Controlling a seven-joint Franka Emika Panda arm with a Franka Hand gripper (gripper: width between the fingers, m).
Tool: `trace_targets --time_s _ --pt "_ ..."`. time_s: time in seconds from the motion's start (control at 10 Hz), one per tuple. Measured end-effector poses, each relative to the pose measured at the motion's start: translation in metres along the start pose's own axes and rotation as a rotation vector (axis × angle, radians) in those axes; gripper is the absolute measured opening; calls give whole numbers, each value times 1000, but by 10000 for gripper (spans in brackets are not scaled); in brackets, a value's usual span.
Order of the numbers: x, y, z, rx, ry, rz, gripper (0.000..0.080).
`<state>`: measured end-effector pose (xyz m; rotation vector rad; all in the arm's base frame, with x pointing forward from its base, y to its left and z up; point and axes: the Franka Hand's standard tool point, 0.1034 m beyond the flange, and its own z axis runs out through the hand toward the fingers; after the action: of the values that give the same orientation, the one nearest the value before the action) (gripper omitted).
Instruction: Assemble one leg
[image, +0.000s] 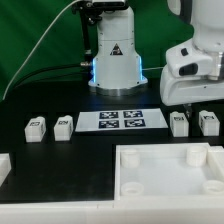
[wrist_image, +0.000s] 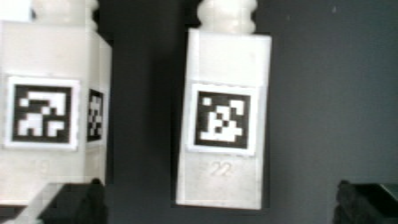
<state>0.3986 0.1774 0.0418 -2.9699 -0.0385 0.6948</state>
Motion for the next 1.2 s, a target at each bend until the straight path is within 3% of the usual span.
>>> trace_targets --time_s 0.1,0.3,0.7,1.2 --pt "-7 2 1 -5 -112 5 649" --pt "-4 1 2 -3 -303 11 649" --pt "-5 -8 12 -16 -330 26 649" --pt "-12 -11 44 -40 -391 78 649"
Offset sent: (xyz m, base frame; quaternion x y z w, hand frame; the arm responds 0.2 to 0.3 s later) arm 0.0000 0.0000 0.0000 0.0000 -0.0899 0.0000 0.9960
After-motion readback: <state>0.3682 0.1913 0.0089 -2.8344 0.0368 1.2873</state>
